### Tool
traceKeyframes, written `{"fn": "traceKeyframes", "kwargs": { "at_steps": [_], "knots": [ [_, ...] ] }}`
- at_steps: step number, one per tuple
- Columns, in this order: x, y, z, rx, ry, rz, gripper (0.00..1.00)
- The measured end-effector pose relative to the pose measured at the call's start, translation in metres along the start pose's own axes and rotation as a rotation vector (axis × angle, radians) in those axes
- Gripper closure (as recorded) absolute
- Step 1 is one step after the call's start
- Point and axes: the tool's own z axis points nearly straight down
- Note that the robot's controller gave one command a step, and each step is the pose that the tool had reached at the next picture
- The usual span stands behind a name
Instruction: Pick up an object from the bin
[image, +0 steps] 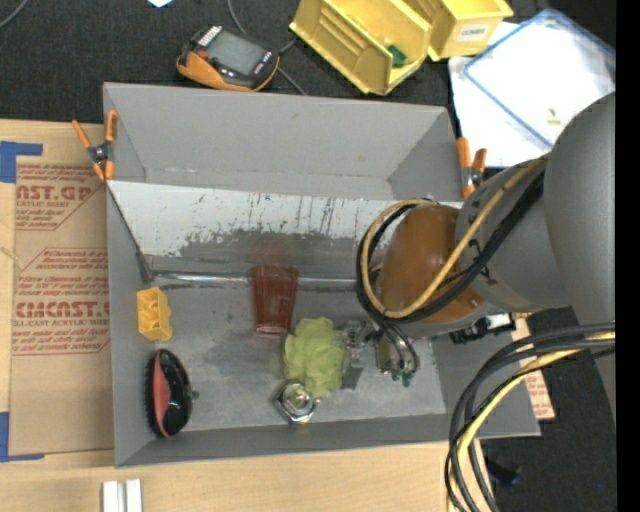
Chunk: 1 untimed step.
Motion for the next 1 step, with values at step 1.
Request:
{"fn": "traceKeyframes", "kwargs": {
  "at_steps": [1],
  "knots": [
    [0.0023,0.0078,-0.0043,0.0,0.0,-0.002,1.0]
  ]
}}
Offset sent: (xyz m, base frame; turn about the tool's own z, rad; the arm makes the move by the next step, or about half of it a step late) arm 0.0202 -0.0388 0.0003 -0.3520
